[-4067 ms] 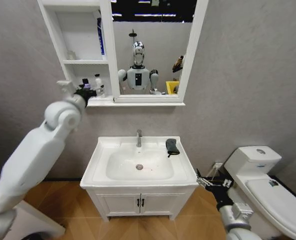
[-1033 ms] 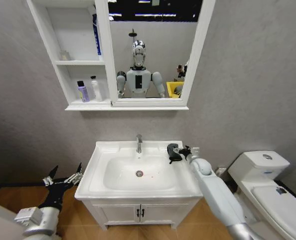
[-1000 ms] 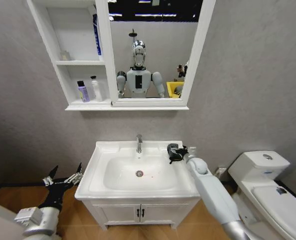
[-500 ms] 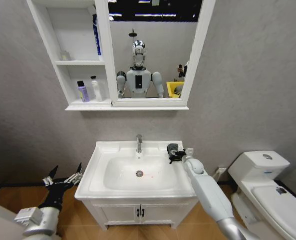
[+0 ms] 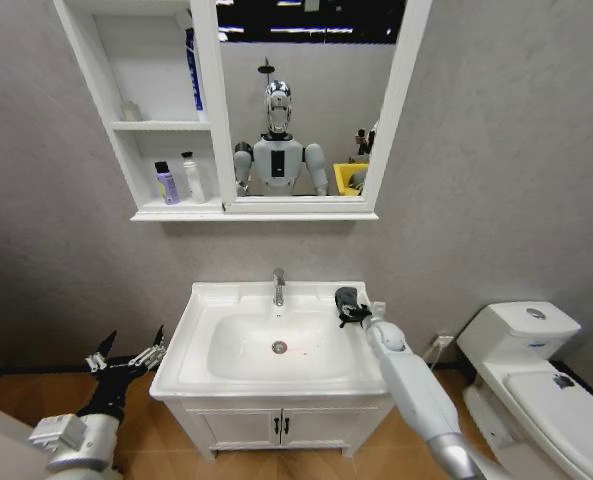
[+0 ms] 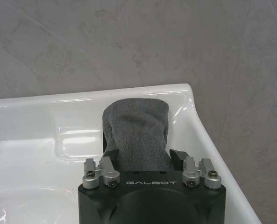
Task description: Move facial cleanser and shampoo from washbasin to cabinet, then wipe washbasin with towel.
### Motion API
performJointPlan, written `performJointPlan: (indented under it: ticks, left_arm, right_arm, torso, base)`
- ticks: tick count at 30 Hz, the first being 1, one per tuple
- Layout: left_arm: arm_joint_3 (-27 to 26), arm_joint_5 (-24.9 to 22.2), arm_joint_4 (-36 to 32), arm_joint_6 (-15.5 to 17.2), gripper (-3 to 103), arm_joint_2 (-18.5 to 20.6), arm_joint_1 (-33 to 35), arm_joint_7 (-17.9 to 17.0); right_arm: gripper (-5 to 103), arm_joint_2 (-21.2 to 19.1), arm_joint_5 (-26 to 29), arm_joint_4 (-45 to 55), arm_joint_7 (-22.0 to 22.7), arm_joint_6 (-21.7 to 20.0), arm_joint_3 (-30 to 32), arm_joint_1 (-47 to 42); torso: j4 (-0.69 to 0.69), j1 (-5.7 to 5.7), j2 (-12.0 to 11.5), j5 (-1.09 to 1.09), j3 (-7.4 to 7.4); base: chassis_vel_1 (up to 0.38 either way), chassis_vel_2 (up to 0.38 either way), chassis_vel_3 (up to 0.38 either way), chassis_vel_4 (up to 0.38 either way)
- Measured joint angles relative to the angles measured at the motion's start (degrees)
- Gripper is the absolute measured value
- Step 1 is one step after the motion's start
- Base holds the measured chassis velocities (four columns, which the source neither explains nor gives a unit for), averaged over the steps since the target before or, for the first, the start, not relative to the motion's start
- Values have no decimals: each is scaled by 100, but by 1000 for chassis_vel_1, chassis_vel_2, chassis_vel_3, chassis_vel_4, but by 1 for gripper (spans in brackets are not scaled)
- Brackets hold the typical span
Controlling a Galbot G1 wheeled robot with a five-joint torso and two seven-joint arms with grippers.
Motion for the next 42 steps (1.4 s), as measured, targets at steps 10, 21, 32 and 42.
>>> performJointPlan:
  ticks: [10,21,32,42]
  left_arm:
    - [0,0,0,0,100,0,0,0]
    - [0,0,0,0,100,0,0,0]
    - [0,0,0,1,100,0,0,1]
    - [0,0,0,0,100,0,0,1]
  right_arm:
    - [24,-19,40,-36,-41,27,17,24]
    - [2,25,237,411,38,-61,61,-151]
    - [2,269,621,2858,1786,-1080,-700,-1487]
    - [2,461,1438,2432,2469,-1599,-720,-1520]
  torso:
    - [0,0,0,0,0]
    - [0,2,0,1,1]
    - [0,-1,1,0,-1]
    - [-1,0,1,-1,0]
  base:
    - [0,0,0,0]
    - [0,0,0,0]
    - [0,0,0,0]
    - [0,0,0,0]
